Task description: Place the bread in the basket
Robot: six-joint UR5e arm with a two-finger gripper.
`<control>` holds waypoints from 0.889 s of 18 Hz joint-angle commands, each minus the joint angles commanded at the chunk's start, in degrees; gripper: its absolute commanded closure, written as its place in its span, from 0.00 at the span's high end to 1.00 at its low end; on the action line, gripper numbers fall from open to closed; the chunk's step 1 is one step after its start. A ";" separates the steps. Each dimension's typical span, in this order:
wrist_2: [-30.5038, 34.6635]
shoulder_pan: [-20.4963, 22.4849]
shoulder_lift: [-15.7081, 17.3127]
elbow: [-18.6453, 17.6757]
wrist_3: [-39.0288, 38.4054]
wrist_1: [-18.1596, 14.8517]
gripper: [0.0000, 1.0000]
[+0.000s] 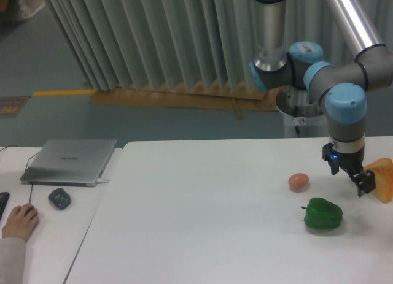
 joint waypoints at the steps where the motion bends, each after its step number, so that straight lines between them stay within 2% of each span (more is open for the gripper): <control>1: 0.10 0.26 0.09 1.06 0.00 -0.18 1.00; 3: 1.24 0.18 0.18 1.42 -0.61 -0.09 1.00; 6: 4.48 0.97 -0.61 -0.07 -5.44 -0.09 1.00; 11: 4.41 4.30 -0.17 -2.61 -3.16 0.00 1.00; 16: 4.49 5.97 -0.26 -2.97 -3.16 0.00 1.00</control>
